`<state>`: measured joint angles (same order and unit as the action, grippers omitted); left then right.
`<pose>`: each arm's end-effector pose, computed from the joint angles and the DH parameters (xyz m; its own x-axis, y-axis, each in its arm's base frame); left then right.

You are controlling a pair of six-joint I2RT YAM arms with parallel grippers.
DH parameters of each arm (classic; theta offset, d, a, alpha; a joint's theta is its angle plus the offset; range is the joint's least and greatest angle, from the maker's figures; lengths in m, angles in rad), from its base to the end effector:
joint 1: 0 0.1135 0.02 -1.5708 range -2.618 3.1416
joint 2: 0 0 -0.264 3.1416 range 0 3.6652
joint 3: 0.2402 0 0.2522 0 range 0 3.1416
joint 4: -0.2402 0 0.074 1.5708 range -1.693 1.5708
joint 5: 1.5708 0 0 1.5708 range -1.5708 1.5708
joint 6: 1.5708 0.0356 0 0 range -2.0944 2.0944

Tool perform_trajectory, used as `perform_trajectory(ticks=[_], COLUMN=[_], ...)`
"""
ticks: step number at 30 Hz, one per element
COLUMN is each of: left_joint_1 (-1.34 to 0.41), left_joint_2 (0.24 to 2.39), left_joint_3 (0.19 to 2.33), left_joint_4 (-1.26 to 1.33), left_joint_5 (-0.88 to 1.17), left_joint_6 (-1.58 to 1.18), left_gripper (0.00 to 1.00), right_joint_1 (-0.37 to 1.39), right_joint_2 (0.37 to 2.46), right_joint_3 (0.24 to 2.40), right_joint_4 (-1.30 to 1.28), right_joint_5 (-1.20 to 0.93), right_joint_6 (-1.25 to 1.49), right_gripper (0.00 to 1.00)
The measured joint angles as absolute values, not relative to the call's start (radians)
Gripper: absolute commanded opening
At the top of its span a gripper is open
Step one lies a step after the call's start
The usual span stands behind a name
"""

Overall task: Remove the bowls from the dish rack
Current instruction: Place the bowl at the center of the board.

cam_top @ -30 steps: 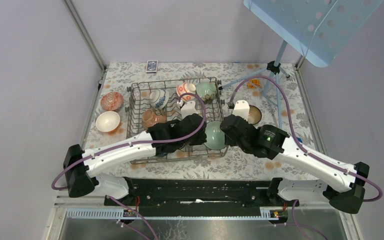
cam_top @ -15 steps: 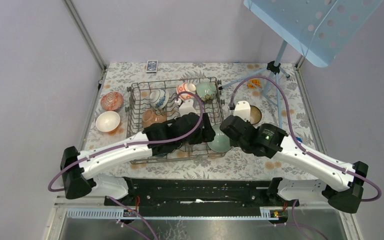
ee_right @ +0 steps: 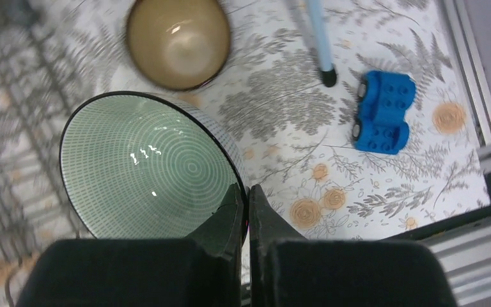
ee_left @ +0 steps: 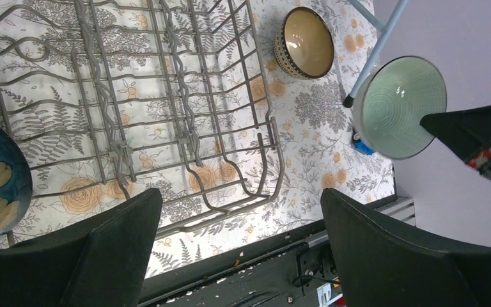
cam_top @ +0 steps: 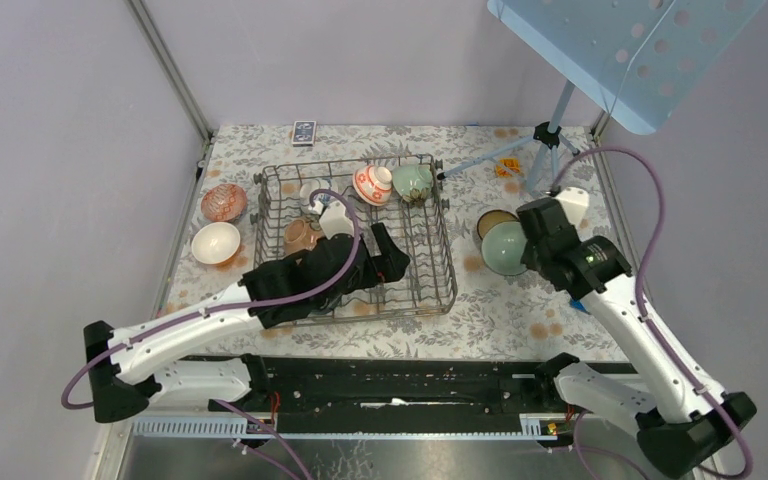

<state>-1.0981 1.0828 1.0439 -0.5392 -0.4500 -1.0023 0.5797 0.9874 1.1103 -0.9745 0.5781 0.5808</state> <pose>0.1195 -0.1996 0.3392 -0.6698 -0.3569 -0.6512 0.1327 0.8053 -0.5778 0.1602 0.0816 0.3453 -0.6127 0.1481 -0.7763 0.2136 0.9768 0.0178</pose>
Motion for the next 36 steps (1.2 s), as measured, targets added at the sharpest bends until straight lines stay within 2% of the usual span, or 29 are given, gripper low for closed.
perform_trajectory(ticks=[6,14,22,36], left_joint_1=[-1.095,-1.095,-1.095,-1.095], left_joint_2=[1.059,1.023,1.022,1.011], left_joint_3=[0.997,0.957,0.916,0.788], left_joint_4=[-0.522,-0.494,-0.449,-0.367], left_joint_5=[-0.451,-0.448,-0.420,-0.392], left_joint_6=[-1.003,-1.003,-1.015,-1.029], left_gripper=[0.99,0.99,0.99,0.98], right_joint_1=[0.207,-0.061,-0.213,-0.382], right_joint_2=[0.948,0.916,1.048,1.536], right_joint_3=[1.010,0.943,0.939,1.134], right_joint_4=[-0.886,-0.809,-0.647,-0.470], right_joint_5=[0.465,0.423,0.472,0.397], right_joint_6=[0.617,0.778,0.916,0.859], right_gripper=[0.00,0.00,0.00,0.00])
